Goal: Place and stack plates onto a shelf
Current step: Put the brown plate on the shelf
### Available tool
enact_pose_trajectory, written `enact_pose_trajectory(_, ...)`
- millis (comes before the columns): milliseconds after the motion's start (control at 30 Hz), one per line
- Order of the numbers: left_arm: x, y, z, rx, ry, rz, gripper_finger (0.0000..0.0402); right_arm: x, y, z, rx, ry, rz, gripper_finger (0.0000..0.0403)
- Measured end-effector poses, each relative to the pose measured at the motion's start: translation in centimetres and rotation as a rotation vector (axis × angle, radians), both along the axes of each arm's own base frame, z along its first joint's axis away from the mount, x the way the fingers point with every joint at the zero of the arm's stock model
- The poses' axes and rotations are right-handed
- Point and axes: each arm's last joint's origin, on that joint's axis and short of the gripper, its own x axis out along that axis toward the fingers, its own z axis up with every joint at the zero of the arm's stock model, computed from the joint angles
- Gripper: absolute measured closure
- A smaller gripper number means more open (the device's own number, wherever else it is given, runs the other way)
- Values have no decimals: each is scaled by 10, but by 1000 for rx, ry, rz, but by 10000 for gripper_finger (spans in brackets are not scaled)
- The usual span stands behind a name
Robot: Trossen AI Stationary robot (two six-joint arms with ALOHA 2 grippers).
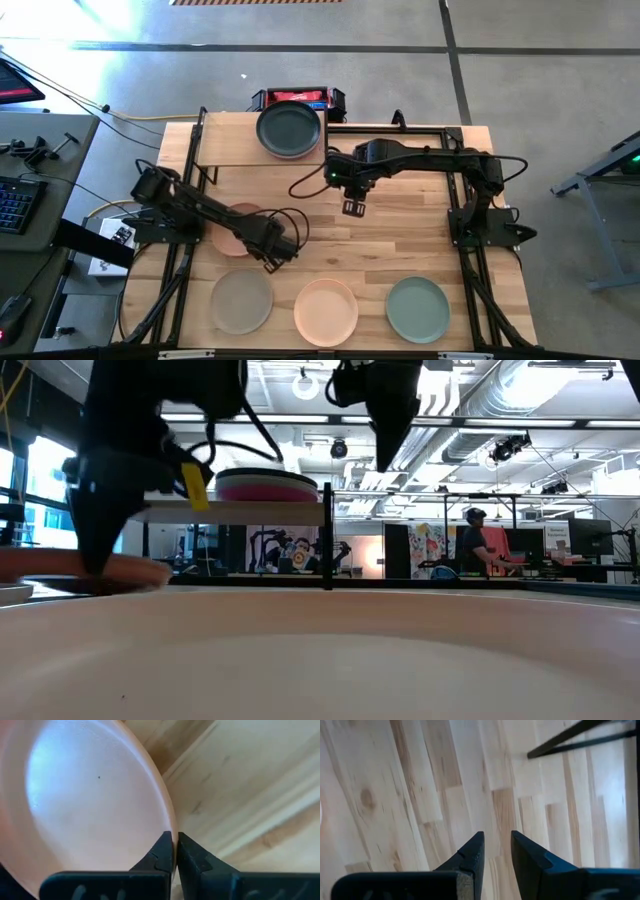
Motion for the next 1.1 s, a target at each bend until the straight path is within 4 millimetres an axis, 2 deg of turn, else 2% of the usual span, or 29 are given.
enact_pose_trajectory(133, -10, -2, 19, -5, -21, -8, 399, -2, 0, 0, 2, 23, -2, 337)
enact_pose_trajectory(300, -23, -1, 48, -4, -133, -23, 400, -3, 0, -1, 1, 30, 5, 347)
enact_pose_trajectory(567, -54, 9, 92, -33, -239, -154, 400, -3, 0, -1, -4, 33, 30, 356)
enact_pose_trajectory(867, -86, 22, 125, -12, -346, -336, 400, -3, 0, -1, -4, 33, 30, 357)
enact_pose_trajectory(1100, -108, 34, 140, 67, -393, -399, 400, -2, 0, -1, -4, 30, 31, 357)
